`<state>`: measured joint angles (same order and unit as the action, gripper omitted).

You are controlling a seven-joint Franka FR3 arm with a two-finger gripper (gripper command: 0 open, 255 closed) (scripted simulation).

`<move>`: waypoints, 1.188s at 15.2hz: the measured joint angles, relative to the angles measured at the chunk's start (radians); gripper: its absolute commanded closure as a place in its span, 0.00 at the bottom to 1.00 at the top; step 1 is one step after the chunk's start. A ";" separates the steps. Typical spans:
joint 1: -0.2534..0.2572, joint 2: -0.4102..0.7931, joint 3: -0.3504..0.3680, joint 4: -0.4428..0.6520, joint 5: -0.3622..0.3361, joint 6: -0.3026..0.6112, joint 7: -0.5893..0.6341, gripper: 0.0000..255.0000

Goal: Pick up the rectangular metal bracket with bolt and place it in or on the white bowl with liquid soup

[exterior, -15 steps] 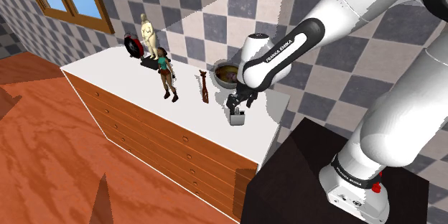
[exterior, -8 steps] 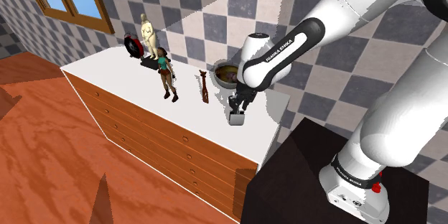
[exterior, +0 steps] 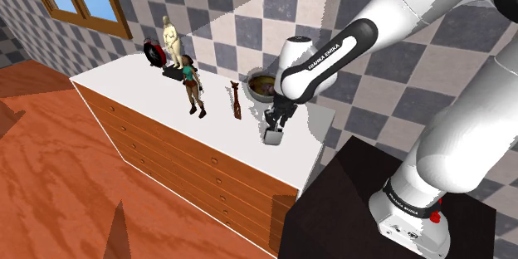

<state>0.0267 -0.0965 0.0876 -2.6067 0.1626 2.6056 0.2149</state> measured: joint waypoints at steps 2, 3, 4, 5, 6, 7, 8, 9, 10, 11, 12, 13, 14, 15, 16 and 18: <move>-0.001 -0.023 -0.001 0.004 -0.003 -0.029 0.003 1.00; -0.003 -0.031 -0.002 0.008 -0.005 -0.041 0.002 1.00; -0.003 -0.046 -0.003 0.011 -0.007 -0.059 0.004 1.00; -0.003 -0.058 -0.002 0.015 -0.008 -0.075 0.007 1.00; -0.003 -0.068 -0.002 0.019 -0.010 -0.089 0.011 1.00; -0.004 -0.080 -0.002 0.025 -0.012 -0.107 0.012 1.00; -0.005 -0.093 -0.003 0.027 -0.013 -0.122 0.013 1.00; -0.005 -0.101 -0.002 0.036 -0.015 -0.139 0.017 1.00; -0.005 -0.107 -0.002 0.043 -0.017 -0.152 0.018 1.00; -0.004 -0.119 -0.001 0.045 -0.017 -0.166 0.023 1.00; -0.005 -0.129 -0.002 0.049 -0.018 -0.179 0.022 1.00; -0.006 -0.140 -0.003 0.055 -0.020 -0.197 0.023 1.00; -0.006 -0.149 -0.002 0.062 -0.021 -0.213 0.026 1.00; -0.007 -0.164 -0.003 0.066 -0.022 -0.232 0.027 1.00; -0.007 -0.170 -0.003 0.076 -0.023 -0.247 0.030 1.00; -0.008 -0.188 -0.004 0.090 -0.026 -0.279 0.032 1.00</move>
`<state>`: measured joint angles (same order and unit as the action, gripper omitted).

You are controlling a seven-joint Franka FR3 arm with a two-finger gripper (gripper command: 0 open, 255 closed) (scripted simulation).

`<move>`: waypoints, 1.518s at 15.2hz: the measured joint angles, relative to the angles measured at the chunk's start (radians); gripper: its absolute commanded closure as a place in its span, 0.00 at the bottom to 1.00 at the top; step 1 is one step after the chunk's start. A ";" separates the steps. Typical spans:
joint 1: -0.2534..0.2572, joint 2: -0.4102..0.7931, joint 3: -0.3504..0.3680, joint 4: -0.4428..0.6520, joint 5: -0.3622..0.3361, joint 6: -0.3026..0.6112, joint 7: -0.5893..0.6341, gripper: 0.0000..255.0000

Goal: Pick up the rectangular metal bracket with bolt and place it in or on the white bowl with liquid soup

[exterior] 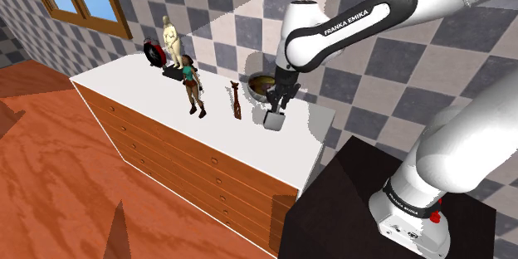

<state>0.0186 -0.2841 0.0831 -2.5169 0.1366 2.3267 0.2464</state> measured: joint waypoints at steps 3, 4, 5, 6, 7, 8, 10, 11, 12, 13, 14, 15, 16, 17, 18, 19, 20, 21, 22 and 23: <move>-0.002 -0.022 -0.003 0.022 -0.003 -0.044 0.002 1.00; -0.003 -0.027 -0.004 0.031 -0.005 -0.058 0.002 1.00; -0.003 -0.031 -0.003 0.040 -0.005 -0.071 0.004 1.00; -0.003 -0.041 -0.003 0.047 -0.006 -0.088 0.006 1.00; -0.003 -0.048 -0.003 0.053 -0.007 -0.100 0.009 1.00; -0.003 -0.052 -0.003 0.059 -0.008 -0.111 0.009 1.00; -0.004 -0.064 -0.004 0.079 -0.010 -0.142 0.011 1.00; -0.004 -0.071 -0.004 0.088 -0.010 -0.158 0.014 1.00; -0.003 -0.077 -0.004 0.094 -0.011 -0.171 0.016 1.00; -0.004 -0.082 -0.005 0.101 -0.012 -0.183 0.015 1.00; -0.008 -0.068 -0.010 0.120 -0.014 -0.189 0.010 1.00; -0.014 -0.047 -0.020 0.145 -0.018 -0.193 -0.004 1.00; -0.021 -0.011 -0.029 0.180 -0.022 -0.194 -0.017 1.00; -0.028 0.010 -0.039 0.204 -0.025 -0.198 -0.030 1.00; -0.035 0.031 -0.051 0.235 -0.028 -0.210 -0.047 1.00; -0.042 0.055 -0.060 0.265 -0.030 -0.217 -0.061 1.00; -0.049 0.087 -0.071 0.300 -0.032 -0.221 -0.077 1.00; -0.056 0.113 -0.081 0.335 -0.034 -0.232 -0.092 1.00; -0.062 0.145 -0.090 0.373 -0.034 -0.239 -0.107 1.00; -0.069 0.179 -0.099 0.415 -0.034 -0.249 -0.122 1.00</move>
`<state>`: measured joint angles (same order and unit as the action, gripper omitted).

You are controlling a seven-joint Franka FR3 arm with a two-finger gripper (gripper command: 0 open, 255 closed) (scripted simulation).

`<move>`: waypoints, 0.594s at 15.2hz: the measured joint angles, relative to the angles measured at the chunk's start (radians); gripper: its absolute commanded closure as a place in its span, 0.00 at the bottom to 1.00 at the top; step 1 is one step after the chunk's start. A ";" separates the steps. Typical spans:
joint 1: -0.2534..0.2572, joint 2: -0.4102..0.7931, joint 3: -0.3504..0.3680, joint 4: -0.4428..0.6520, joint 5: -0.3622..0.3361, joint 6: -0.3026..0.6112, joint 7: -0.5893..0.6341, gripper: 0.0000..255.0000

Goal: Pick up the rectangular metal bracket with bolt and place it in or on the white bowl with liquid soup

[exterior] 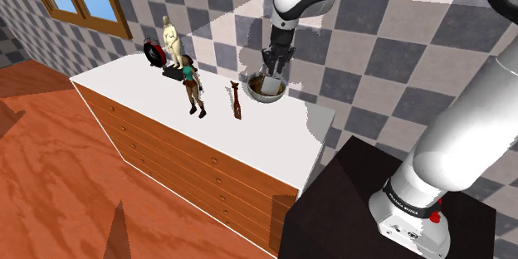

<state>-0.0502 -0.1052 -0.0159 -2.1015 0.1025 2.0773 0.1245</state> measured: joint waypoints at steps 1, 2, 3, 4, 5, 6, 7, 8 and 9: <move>-0.007 0.035 -0.009 0.040 0.001 -0.006 -0.015 1.00; -0.013 0.065 -0.016 0.075 0.002 -0.014 -0.029 1.00; -0.019 0.099 -0.023 0.116 0.004 -0.022 -0.042 1.00; -0.024 0.129 -0.028 0.160 0.006 -0.037 -0.051 1.00; -0.030 0.161 -0.034 0.200 0.009 -0.045 -0.064 1.00; -0.040 0.203 -0.042 0.258 0.012 -0.064 -0.081 1.00; -0.048 0.234 -0.048 0.308 0.015 -0.084 -0.094 1.00; -0.057 0.266 -0.054 0.353 0.019 -0.099 -0.107 1.00; -0.065 0.300 -0.059 0.405 0.022 -0.117 -0.118 1.00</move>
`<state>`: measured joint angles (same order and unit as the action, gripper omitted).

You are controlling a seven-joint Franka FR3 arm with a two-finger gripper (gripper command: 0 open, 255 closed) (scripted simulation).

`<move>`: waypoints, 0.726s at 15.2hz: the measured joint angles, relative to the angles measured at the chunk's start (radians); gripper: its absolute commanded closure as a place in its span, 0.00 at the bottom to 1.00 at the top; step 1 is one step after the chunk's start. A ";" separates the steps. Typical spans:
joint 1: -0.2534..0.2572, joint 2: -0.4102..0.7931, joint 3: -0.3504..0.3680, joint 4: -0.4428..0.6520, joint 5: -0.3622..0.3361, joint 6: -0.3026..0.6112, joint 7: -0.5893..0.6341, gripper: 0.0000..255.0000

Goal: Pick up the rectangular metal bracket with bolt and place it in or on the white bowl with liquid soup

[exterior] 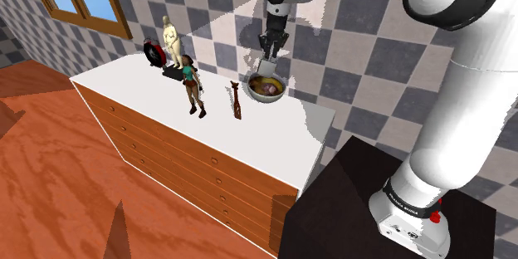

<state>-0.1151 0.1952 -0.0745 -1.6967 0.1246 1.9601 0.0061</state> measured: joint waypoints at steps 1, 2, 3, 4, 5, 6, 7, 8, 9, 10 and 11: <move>-0.007 0.042 -0.003 0.062 0.004 -0.022 -0.009 1.00; -0.013 0.074 -0.006 0.110 0.007 -0.038 -0.015 1.00; -0.023 0.120 -0.009 0.175 0.012 -0.058 -0.026 1.00; -0.034 0.159 -0.012 0.231 0.016 -0.078 -0.038 1.00; -0.046 0.214 -0.015 0.316 0.021 -0.107 -0.046 1.00; -0.054 0.250 -0.016 0.376 0.023 -0.133 -0.051 1.00; -0.056 0.262 -0.016 0.388 0.025 -0.133 -0.054 1.00; -0.058 0.268 -0.016 0.387 0.026 -0.127 -0.057 1.00; -0.059 0.273 -0.016 0.380 0.027 -0.115 -0.060 1.00; -0.060 0.277 -0.016 0.375 0.028 -0.106 -0.062 1.00; -0.060 0.280 -0.016 0.366 0.028 -0.095 -0.063 1.00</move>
<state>-0.1746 0.4754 -0.0904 -1.3305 0.1527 1.8654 -0.0573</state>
